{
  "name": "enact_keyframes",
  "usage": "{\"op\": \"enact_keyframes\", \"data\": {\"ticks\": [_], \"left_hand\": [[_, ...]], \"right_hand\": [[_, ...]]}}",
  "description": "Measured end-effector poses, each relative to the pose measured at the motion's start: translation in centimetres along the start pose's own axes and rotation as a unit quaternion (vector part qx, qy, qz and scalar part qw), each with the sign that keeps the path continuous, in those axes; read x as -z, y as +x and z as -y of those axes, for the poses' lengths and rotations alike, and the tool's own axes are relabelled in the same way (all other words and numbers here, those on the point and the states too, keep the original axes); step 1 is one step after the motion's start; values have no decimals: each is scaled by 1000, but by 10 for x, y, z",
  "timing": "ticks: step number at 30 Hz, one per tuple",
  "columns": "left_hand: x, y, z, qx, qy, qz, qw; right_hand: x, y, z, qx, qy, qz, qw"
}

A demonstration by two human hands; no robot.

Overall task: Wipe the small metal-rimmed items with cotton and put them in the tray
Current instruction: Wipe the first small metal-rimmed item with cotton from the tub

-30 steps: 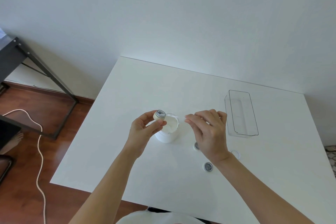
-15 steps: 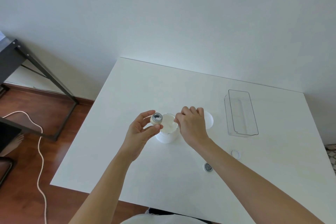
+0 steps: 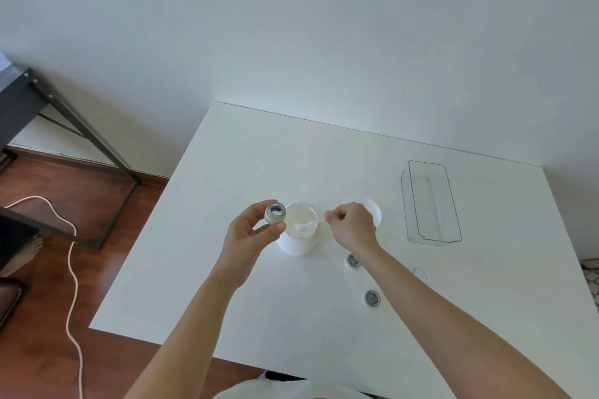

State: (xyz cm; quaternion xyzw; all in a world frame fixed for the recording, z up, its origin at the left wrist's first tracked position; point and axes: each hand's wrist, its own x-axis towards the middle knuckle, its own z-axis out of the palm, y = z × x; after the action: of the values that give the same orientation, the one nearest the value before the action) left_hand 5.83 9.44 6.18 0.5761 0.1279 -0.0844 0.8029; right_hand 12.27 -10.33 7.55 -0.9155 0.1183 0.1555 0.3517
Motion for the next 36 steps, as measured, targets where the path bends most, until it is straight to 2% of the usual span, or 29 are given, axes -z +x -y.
{"op": "enact_keyframes", "data": {"ticks": [5,13,21,26,28,30,33,36], "left_hand": [[0,1,1,-3,25,-13,1000],[-7,6,-1,-5,63,-25,998],[-14,10,-6,-2,95,-15,995],[-15,9,-9,2,105,-10,994],[-16,8,-11,2,103,-11,995],[-16,7,-12,-1,101,-9,995],[-15,6,-12,-2,95,-7,995],[-15,6,-13,-1,95,-7,995]], "right_hand": [[20,-4,1,-54,112,9,992],[50,-16,22,-7,228,-5,974],[45,-34,35,123,166,-67,976],[38,-40,35,232,99,-127,959],[36,-42,32,295,54,-156,941],[36,-42,26,376,-20,-195,906],[37,-40,16,495,-135,-259,818],[38,-38,6,540,-196,-322,752]]}}
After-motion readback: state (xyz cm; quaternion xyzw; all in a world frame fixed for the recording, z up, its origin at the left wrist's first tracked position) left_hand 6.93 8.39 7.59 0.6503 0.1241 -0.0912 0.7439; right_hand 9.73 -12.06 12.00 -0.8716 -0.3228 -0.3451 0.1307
